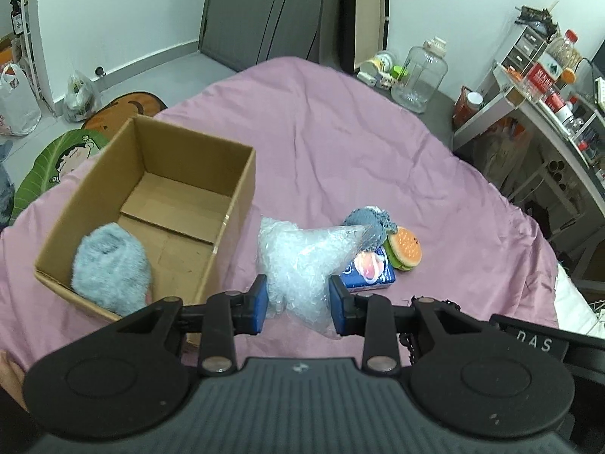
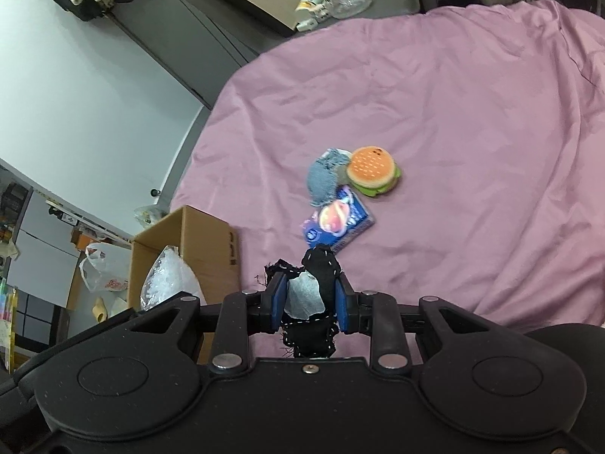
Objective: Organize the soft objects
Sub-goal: 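Carry the plastic bag with the left gripper while the right carries the patch to the box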
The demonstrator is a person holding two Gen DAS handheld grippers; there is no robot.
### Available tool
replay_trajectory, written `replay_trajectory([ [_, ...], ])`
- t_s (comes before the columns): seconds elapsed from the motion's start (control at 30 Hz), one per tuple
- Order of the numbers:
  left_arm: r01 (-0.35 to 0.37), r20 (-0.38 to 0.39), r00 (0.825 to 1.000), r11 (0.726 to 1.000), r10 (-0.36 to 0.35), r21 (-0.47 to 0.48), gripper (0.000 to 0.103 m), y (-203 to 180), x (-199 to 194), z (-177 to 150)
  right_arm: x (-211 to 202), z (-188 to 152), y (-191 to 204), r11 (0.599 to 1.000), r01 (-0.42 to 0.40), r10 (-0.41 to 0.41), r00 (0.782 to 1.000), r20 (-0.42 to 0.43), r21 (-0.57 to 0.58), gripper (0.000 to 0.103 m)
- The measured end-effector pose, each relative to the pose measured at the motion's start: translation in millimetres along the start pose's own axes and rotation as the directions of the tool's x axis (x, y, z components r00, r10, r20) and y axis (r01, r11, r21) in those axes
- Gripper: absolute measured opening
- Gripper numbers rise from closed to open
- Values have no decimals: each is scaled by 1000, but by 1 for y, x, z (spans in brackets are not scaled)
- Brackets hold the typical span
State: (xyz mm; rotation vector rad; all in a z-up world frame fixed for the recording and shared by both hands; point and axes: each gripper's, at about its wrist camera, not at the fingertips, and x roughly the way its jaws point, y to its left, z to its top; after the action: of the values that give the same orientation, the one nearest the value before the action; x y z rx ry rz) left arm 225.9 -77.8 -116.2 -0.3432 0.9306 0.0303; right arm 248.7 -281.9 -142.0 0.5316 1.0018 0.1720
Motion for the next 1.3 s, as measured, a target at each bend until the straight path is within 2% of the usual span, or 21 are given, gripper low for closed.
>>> replay_trajectory([
  [0.53,-3,78,997,1000,4,-13,32,49,-45,26,-14,0,63,997,-30,34,998,59,-64,27],
  [1.3,-3,66,998,997,9,-79,32,119,-50,51,13,-9,140,986,-38,43,999,28,-163,27],
])
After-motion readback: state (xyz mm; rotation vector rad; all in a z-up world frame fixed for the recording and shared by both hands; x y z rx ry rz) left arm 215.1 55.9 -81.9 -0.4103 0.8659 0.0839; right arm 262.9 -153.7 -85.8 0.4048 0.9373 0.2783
